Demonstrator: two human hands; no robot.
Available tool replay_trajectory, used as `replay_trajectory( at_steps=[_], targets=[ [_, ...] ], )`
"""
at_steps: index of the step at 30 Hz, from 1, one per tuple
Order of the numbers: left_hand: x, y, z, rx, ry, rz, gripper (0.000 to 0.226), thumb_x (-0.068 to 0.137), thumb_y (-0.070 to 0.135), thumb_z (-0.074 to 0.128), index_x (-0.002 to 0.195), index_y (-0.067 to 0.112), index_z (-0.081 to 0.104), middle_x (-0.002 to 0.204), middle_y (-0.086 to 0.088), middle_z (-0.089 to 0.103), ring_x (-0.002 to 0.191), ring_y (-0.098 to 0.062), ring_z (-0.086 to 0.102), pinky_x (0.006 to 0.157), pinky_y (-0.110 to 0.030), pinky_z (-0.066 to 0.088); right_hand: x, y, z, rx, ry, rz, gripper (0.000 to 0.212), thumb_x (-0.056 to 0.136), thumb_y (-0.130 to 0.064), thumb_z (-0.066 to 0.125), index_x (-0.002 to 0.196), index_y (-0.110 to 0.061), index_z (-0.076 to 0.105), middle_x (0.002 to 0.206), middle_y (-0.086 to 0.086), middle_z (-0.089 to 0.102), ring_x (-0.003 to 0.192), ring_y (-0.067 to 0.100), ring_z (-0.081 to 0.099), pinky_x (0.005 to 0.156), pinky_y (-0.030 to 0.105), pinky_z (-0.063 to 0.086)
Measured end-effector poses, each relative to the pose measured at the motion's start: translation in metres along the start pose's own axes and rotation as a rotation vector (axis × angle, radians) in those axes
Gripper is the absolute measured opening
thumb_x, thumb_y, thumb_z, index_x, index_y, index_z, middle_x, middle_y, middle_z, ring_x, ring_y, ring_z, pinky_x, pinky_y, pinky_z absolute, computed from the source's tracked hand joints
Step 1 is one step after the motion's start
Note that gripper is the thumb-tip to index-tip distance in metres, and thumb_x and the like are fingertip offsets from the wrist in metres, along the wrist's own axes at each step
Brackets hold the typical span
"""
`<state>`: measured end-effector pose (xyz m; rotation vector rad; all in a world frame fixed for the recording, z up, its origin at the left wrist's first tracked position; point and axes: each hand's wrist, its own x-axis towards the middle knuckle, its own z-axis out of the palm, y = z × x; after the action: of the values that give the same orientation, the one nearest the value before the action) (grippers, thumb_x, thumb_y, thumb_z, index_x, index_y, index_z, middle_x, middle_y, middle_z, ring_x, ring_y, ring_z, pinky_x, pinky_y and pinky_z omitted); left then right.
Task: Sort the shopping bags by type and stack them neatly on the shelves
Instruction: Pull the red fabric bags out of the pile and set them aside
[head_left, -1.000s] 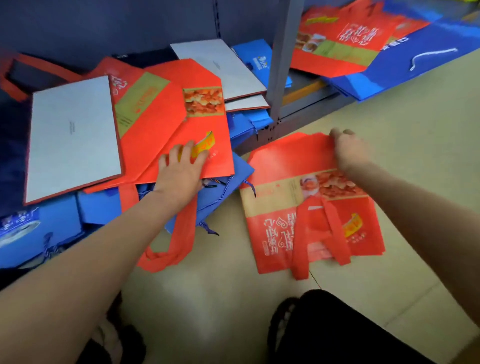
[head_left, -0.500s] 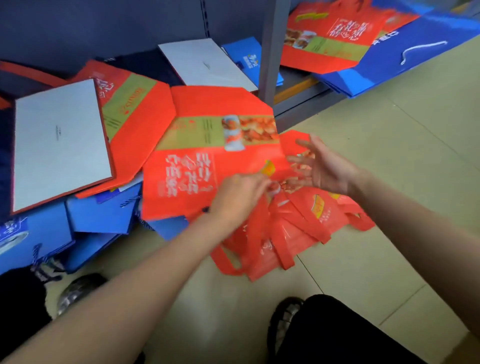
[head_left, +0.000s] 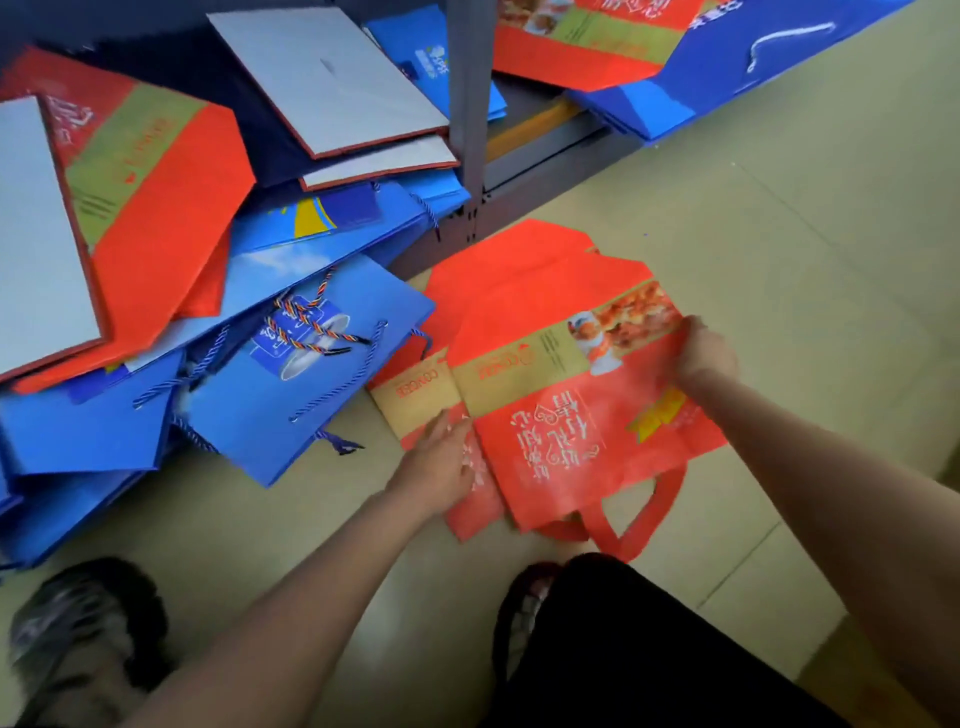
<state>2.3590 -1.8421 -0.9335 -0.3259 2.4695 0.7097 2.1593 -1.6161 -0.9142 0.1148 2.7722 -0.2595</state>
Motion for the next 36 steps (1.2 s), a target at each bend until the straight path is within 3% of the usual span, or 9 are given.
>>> replay_trajectory(
  at_steps=[3, 7, 12, 15, 20, 25, 29, 32, 36],
  targets=[
    [0.011, -0.002, 0.019, -0.073, 0.055, -0.150, 0.070, 0.088, 0.023, 0.054, 0.148, 0.017, 0.018, 0.156, -0.011, 0.010, 0.143, -0.027, 0.012, 0.114, -0.041, 0.022, 0.004, 0.001, -0.002, -0.026, 0.048, 0.015, 0.041, 0.090, 0.000, 0.041, 0.131, -0.006, 0.040, 0.123, 0.028, 0.053, 0.116, 0.042, 0.052, 0.092, 0.045, 0.043],
    [0.021, 0.007, 0.022, -0.224, 0.124, -0.387, 0.061, 0.089, 0.028, 0.054, 0.143, 0.017, 0.027, 0.148, -0.016, 0.018, 0.135, -0.037, 0.024, 0.108, -0.041, 0.026, 0.003, -0.026, 0.020, 0.054, -0.117, -0.218, 0.064, 0.085, -0.001, 0.056, 0.143, -0.011, 0.030, 0.129, 0.028, 0.048, 0.121, 0.040, 0.048, 0.096, 0.040, 0.038],
    [0.026, 0.013, 0.019, -0.438, 0.223, -0.563, 0.054, 0.089, 0.023, 0.057, 0.138, 0.013, 0.034, 0.148, -0.019, 0.009, 0.128, -0.042, 0.027, 0.103, -0.038, 0.032, 0.004, -0.052, 0.054, -0.088, -0.286, -0.103, 0.072, 0.089, -0.015, 0.053, 0.147, -0.038, 0.017, 0.149, 0.019, 0.015, 0.139, 0.044, 0.011, 0.111, 0.055, 0.020],
    [0.032, 0.021, 0.018, -0.516, 0.281, -0.594, 0.056, 0.088, 0.022, 0.058, 0.138, 0.015, 0.032, 0.148, -0.020, 0.010, 0.129, -0.041, 0.024, 0.100, -0.042, 0.035, 0.003, -0.048, 0.065, -0.082, -0.364, -0.133, 0.085, 0.084, -0.021, 0.062, 0.147, -0.043, 0.008, 0.148, 0.021, 0.013, 0.136, 0.046, 0.018, 0.112, 0.053, 0.022],
    [0.035, 0.035, 0.019, -0.448, 0.399, -0.395, 0.063, 0.086, 0.021, 0.060, 0.141, 0.013, 0.031, 0.151, -0.015, 0.012, 0.131, -0.040, 0.025, 0.106, -0.038, 0.027, 0.016, -0.019, 0.042, 0.213, -0.102, -0.090, 0.080, 0.077, -0.006, 0.061, 0.143, -0.034, 0.027, 0.130, 0.021, 0.031, 0.113, 0.045, 0.050, 0.102, 0.050, 0.039],
    [0.056, 0.051, 0.008, -0.412, 0.391, -0.183, 0.071, 0.087, 0.021, 0.059, 0.147, 0.014, 0.021, 0.155, -0.018, 0.003, 0.143, -0.032, 0.010, 0.115, -0.036, 0.015, 0.035, -0.022, 0.015, 0.196, 0.124, -0.142, 0.069, 0.080, -0.009, 0.055, 0.143, -0.024, 0.031, 0.136, 0.017, 0.032, 0.124, 0.038, 0.038, 0.106, 0.049, 0.032],
    [0.066, 0.049, 0.010, -0.261, 0.080, -0.317, 0.089, 0.086, 0.040, 0.060, 0.150, 0.026, 0.000, 0.155, -0.017, -0.017, 0.142, -0.041, -0.004, 0.114, -0.052, 0.012, 0.025, -0.037, 0.022, 0.067, -0.093, 0.001, 0.083, 0.080, -0.045, 0.066, 0.147, -0.034, 0.018, 0.156, 0.012, 0.002, 0.141, 0.044, 0.005, 0.112, 0.059, 0.008],
    [0.063, 0.050, 0.022, -0.265, -0.004, -0.270, 0.101, 0.082, 0.041, 0.066, 0.149, 0.025, -0.009, 0.149, -0.022, -0.028, 0.141, -0.042, -0.013, 0.116, -0.044, 0.010, -0.005, -0.039, 0.050, -0.061, -0.272, -0.172, 0.096, 0.071, -0.059, 0.069, 0.147, -0.042, 0.012, 0.156, 0.011, -0.012, 0.140, 0.046, -0.010, 0.107, 0.067, 0.003],
    [0.063, 0.047, 0.037, -0.187, -0.033, -0.187, 0.122, 0.071, 0.046, 0.076, 0.148, 0.021, -0.016, 0.143, -0.029, -0.036, 0.139, -0.036, -0.025, 0.118, -0.033, 0.001, -0.017, -0.028, 0.074, -0.184, -0.433, -0.339, 0.111, 0.064, -0.058, 0.075, 0.145, -0.047, -0.001, 0.155, 0.007, -0.023, 0.137, 0.049, -0.019, 0.104, 0.071, 0.005]
  ],
)
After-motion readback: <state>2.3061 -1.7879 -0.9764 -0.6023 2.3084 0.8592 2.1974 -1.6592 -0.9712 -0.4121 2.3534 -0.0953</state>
